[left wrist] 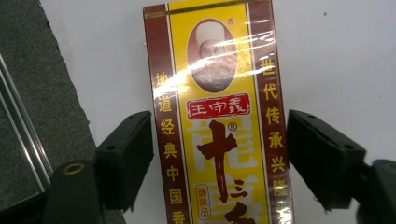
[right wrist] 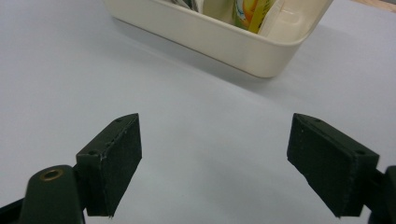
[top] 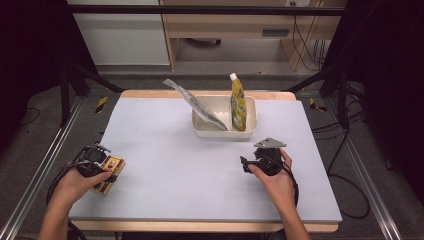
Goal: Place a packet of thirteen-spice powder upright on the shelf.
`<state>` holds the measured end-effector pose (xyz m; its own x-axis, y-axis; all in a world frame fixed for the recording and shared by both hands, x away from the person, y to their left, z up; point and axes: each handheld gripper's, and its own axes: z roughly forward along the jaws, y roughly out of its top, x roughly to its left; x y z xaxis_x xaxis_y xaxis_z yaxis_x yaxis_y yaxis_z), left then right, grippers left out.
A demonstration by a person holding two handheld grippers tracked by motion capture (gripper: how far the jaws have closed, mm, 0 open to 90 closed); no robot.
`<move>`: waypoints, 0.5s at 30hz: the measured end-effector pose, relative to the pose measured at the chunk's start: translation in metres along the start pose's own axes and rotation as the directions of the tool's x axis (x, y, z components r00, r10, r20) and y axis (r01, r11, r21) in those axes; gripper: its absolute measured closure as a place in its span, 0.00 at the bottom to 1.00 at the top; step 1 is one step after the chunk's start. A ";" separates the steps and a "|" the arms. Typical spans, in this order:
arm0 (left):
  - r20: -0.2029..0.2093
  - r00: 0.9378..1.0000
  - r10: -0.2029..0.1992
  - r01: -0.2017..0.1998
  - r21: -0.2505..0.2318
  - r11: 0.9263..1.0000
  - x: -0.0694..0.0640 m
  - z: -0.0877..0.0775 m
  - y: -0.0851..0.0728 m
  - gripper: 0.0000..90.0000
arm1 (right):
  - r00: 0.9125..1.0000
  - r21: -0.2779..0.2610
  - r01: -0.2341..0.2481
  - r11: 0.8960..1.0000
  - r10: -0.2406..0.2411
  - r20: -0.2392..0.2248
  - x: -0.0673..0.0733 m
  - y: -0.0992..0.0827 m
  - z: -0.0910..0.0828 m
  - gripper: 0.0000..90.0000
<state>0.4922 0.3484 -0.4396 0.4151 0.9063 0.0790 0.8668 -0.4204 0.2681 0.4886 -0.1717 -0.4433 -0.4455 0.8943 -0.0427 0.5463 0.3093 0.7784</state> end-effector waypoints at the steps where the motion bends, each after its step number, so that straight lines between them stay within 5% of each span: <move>1: 0.002 1.000 -0.001 0.001 0.008 1.000 0.001 0.002 0.000 0.29 | 1.000 0.001 -0.001 1.000 0.001 -0.003 0.000 0.000 0.000 0.20; 9: 0.012 1.000 0.017 -0.017 0.010 1.000 -0.001 0.001 0.001 0.34 | 1.000 -0.001 0.001 1.000 -0.001 -0.004 0.001 0.000 0.000 0.20; 15: -0.001 0.998 0.064 -0.064 -0.067 0.996 -0.008 -0.007 0.006 0.35 | 1.000 -0.008 0.004 1.000 -0.004 -0.008 0.003 0.001 -0.001 0.20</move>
<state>0.4925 0.3389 -0.4313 0.4694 0.8777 0.0968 0.8180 -0.4735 0.3266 0.4869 -0.1688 -0.4419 -0.4533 0.8904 -0.0409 0.5385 0.3101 0.7835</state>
